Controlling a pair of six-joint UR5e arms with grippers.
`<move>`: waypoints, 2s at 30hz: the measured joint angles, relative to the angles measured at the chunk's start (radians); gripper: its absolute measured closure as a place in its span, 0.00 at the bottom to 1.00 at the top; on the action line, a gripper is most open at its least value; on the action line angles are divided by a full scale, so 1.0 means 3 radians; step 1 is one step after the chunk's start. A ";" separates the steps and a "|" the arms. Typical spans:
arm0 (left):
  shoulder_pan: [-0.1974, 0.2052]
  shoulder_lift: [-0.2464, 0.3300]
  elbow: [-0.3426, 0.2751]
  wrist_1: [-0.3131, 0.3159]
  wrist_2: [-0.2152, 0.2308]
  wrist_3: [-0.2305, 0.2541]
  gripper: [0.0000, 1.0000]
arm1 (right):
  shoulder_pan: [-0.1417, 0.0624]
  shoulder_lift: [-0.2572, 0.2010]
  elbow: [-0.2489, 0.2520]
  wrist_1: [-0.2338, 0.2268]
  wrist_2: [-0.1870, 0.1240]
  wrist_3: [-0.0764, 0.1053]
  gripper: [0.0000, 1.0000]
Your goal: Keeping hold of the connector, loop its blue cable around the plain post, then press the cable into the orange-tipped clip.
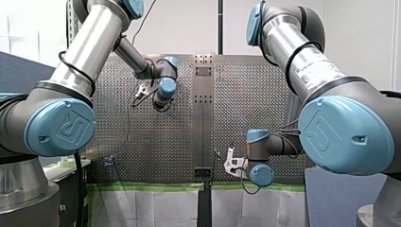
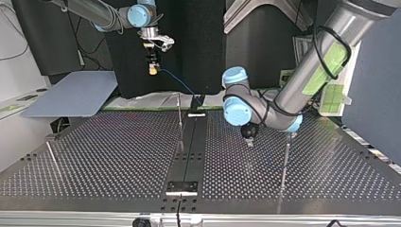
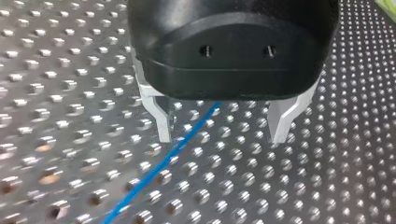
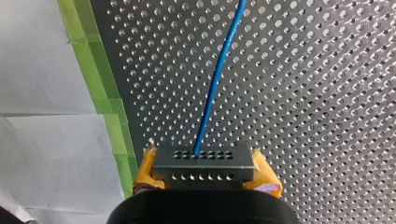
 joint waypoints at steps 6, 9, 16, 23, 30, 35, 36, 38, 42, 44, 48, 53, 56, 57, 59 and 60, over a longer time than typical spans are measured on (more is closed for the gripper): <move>-0.0047 -0.0174 0.0001 0.0091 0.0036 -0.0125 0.00 | 0.0011 -0.0001 -0.0001 -0.0005 -0.0021 0.0003 1.00; -0.0067 -0.0219 0.0004 0.0154 0.0070 -0.0195 0.00 | 0.0014 -0.0001 -0.0001 -0.0009 -0.0035 -0.0002 1.00; -0.0106 -0.0240 0.0016 0.0212 0.0104 -0.0272 0.00 | 0.0023 -0.0002 -0.0001 -0.0011 -0.0063 -0.0005 1.00; -0.0132 -0.0317 0.0036 0.0231 0.0151 -0.0314 0.00 | 0.0032 -0.0001 -0.0001 -0.0022 -0.0131 -0.0005 1.00; -0.0205 -0.0508 0.0106 0.0282 0.0276 -0.0464 0.00 | 0.0037 -0.0001 -0.0008 -0.0033 -0.0189 -0.0005 1.00; -0.0290 -0.0667 0.0151 0.0305 0.0299 -0.0528 0.00 | 0.0040 -0.0001 -0.0009 -0.0032 -0.0197 -0.0009 1.00; -0.0315 -0.0697 0.0156 0.0320 0.0294 -0.0537 0.00 | 0.0041 -0.0001 -0.0008 -0.0032 -0.0198 -0.0010 1.00; -0.0375 -0.0765 0.0167 0.0345 0.0283 -0.0546 0.00 | 0.0041 0.0000 -0.0008 -0.0031 -0.0199 -0.0010 1.00; -0.0449 -0.0892 0.0177 0.0353 0.0267 -0.0546 0.00 | 0.0042 -0.0001 -0.0007 -0.0034 -0.0197 -0.0010 1.00; -0.0478 -0.0953 0.0177 0.0353 0.0265 -0.0543 0.00 | 0.0042 0.0000 -0.0007 -0.0035 -0.0196 -0.0010 1.00; -0.0530 -0.1048 0.0185 0.0351 0.0263 -0.0537 0.00 | 0.0042 0.0000 -0.0007 -0.0035 -0.0197 -0.0009 1.00; -0.0601 -0.1146 0.0176 0.0329 0.0289 -0.0544 0.00 | 0.0033 0.0000 -0.0012 -0.0024 -0.0199 -0.0010 1.00; -0.0638 -0.1165 0.0172 0.0289 0.0341 -0.0549 0.00 | 0.0026 -0.0001 -0.0023 0.0001 -0.0199 -0.0010 1.00; -0.0650 -0.1168 0.0172 0.0271 0.0356 -0.0550 0.00 | 0.0025 -0.0002 -0.0026 0.0008 -0.0199 -0.0010 1.00; -0.0677 -0.1174 0.0171 0.0228 0.0390 -0.0557 0.00 | 0.0024 -0.0003 -0.0029 0.0022 -0.0199 -0.0011 1.00; -0.0689 -0.1180 0.0171 0.0213 0.0403 -0.0563 0.00 | 0.0024 -0.0003 -0.0029 0.0027 -0.0199 -0.0012 1.00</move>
